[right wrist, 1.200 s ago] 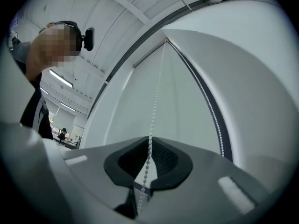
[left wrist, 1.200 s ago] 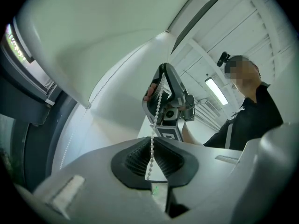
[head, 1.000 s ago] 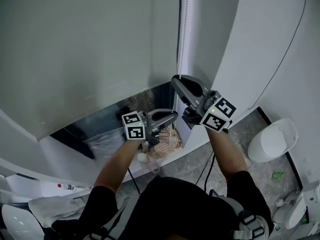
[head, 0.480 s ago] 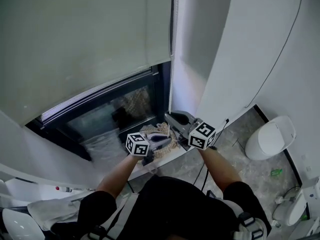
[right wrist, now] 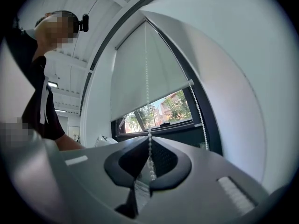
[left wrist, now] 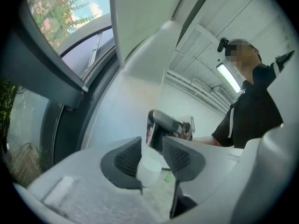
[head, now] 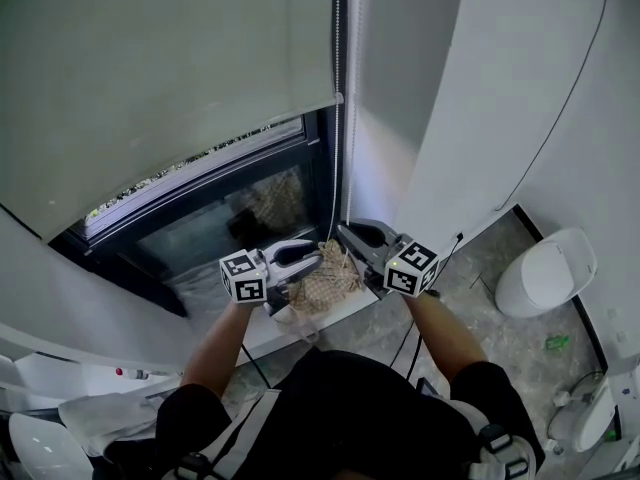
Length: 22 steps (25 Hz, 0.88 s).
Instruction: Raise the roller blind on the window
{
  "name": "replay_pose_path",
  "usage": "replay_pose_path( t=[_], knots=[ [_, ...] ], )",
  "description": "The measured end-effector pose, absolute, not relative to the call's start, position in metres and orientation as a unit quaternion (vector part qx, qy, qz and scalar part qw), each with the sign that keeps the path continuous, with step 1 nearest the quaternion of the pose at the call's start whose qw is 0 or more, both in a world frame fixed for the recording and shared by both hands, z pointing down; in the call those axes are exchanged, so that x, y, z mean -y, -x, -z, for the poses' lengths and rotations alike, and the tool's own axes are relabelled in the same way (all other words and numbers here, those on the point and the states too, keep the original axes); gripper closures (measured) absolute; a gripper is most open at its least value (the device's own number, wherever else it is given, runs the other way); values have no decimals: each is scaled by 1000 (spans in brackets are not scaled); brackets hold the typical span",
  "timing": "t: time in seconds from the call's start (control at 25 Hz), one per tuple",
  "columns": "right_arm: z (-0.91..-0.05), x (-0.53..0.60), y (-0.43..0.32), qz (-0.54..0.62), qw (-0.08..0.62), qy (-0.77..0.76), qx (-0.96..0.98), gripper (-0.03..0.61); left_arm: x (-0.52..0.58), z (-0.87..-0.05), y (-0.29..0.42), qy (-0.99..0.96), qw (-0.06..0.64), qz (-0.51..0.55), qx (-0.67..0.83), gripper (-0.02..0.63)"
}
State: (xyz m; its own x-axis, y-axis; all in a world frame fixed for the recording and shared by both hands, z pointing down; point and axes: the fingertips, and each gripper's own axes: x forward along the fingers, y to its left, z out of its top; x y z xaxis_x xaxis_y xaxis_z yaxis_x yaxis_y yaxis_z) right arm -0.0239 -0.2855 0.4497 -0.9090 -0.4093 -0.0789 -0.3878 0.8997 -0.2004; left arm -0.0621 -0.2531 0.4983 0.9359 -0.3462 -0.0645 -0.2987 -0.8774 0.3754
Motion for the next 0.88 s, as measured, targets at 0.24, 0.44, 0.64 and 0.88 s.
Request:
replay_pose_path(
  t=[0.24,0.44,0.64,0.88],
  knots=[
    [-449,284,24,91,61,203,-973,563,274,-374,54,-975,85,145,143,460],
    [-450,281,26,92,59,203,-973,563,281,-281,32,-979,26,183,90,432],
    [-449,278,21,92,65,205,-972,563,285,-232,8,-975,-28,199,91,413],
    [-451,278,16,92,61,206,-972,563,281,-218,-3,-969,-24,236,72,419]
  ],
)
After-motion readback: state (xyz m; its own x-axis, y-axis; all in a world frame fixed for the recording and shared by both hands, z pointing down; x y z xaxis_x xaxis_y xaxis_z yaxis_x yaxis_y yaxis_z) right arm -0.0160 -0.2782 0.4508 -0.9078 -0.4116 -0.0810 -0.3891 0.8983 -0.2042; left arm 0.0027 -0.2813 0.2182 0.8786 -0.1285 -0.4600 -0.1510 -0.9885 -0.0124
